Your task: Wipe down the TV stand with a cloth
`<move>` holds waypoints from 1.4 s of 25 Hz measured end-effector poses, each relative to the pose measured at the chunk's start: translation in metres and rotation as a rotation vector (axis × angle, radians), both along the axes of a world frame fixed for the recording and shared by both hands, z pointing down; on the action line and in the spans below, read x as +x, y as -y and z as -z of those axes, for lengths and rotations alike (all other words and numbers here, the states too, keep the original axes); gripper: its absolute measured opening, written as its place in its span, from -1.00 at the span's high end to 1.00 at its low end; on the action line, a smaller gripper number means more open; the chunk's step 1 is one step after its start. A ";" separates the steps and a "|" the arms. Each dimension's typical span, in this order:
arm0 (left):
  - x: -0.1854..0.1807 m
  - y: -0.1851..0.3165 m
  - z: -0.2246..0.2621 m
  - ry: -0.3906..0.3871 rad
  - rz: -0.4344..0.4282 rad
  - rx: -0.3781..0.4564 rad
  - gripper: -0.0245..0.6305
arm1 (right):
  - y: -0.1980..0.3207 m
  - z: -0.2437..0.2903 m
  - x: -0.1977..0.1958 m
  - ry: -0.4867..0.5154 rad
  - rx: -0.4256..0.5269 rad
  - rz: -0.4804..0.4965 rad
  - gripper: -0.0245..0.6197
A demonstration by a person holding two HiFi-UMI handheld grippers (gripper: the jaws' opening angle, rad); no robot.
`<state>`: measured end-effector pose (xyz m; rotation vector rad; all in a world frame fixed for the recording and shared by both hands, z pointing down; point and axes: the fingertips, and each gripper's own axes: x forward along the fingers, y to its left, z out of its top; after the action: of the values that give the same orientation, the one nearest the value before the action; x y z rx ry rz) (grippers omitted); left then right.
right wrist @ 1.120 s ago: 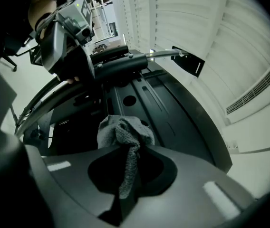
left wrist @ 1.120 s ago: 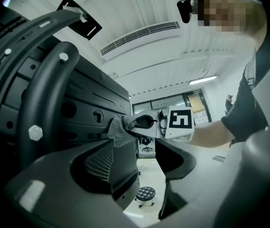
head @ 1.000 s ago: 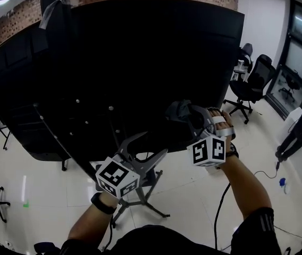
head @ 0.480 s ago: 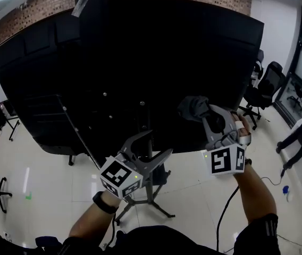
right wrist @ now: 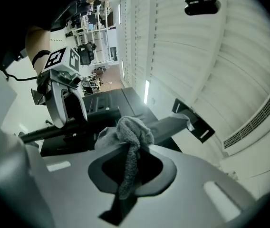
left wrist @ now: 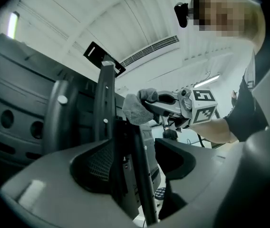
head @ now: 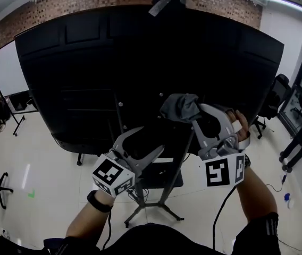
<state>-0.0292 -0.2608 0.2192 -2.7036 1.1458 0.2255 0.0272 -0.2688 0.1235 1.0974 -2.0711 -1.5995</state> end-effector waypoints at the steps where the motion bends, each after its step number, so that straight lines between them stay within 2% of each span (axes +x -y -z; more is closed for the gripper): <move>1: -0.016 -0.004 0.002 -0.005 0.010 0.005 0.02 | -0.004 0.003 -0.018 -0.002 0.003 0.014 0.87; 12: -0.154 -0.030 0.012 -0.013 0.107 0.035 0.02 | -0.023 0.006 -0.185 -0.045 0.004 0.107 0.88; 16: -0.194 -0.034 0.003 -0.028 0.128 0.028 0.02 | -0.021 -0.005 -0.244 -0.118 -0.008 0.117 0.88; 22: -0.246 -0.040 -0.001 -0.053 0.153 -0.002 0.02 | -0.007 -0.018 -0.333 -0.251 0.035 0.077 0.87; 28: -0.264 -0.040 -0.013 -0.079 0.172 -0.024 0.02 | 0.032 -0.040 -0.362 -0.458 0.147 -0.051 0.88; 35: -0.270 -0.040 -0.019 -0.095 0.147 -0.022 0.02 | 0.039 -0.050 -0.346 -0.550 0.177 -0.147 0.88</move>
<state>-0.2989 -0.2209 0.2384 -2.6376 1.3748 0.3237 -0.3190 -0.3080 0.1738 0.7259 -1.4840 -1.7847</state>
